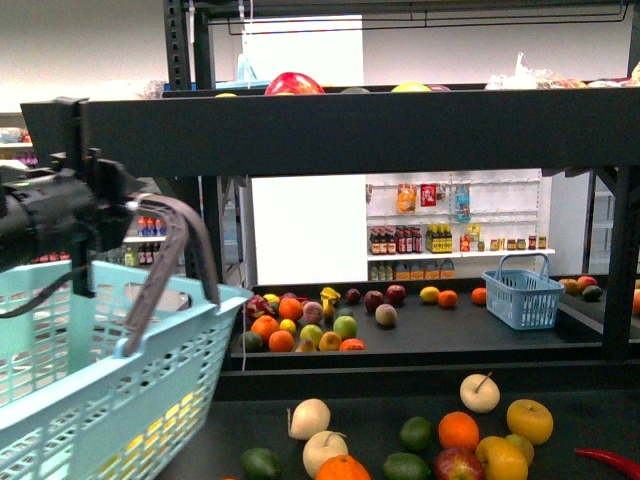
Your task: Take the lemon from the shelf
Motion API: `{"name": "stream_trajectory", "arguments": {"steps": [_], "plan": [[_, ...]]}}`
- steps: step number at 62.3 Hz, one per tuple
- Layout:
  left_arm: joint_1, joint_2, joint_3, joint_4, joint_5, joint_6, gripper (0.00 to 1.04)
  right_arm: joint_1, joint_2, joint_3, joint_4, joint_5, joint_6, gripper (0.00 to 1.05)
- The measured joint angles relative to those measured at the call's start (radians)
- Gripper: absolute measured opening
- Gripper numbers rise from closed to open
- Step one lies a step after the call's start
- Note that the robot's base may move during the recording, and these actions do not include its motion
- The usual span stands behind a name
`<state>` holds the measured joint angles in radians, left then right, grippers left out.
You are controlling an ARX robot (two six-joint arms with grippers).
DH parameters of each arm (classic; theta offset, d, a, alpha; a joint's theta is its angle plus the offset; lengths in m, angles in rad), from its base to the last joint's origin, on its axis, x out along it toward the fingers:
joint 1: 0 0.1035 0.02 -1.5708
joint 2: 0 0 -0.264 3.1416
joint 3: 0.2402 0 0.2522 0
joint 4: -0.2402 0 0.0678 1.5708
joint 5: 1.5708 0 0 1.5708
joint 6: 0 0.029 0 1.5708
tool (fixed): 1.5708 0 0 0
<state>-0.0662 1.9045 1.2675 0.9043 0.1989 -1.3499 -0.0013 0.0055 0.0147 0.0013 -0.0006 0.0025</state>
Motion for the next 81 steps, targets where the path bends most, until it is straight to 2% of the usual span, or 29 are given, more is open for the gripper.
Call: {"name": "stream_trajectory", "arguments": {"steps": [4, 18, 40, 59, 81], "plan": [[0.084, 0.000, -0.026, 0.049, 0.020, -0.043, 0.07, 0.000, 0.000, 0.000, 0.000, 0.000, 0.000, 0.97], [0.256, 0.000, -0.044, 0.124, 0.093, -0.099, 0.07, 0.000, 0.000, 0.000, 0.000, 0.000, 0.000, 0.97], [0.448, 0.070, -0.043, 0.237, 0.254, -0.166, 0.07, 0.000, 0.000, 0.000, 0.000, 0.000, 0.000, 0.97], [0.518, 0.228, 0.032, 0.344, 0.280, -0.236, 0.07, 0.000, 0.000, 0.000, 0.000, 0.000, 0.000, 0.97], [0.522, 0.365, 0.123, 0.447, 0.292, -0.280, 0.07, 0.000, 0.000, 0.000, 0.000, 0.000, 0.000, 0.97]]}}
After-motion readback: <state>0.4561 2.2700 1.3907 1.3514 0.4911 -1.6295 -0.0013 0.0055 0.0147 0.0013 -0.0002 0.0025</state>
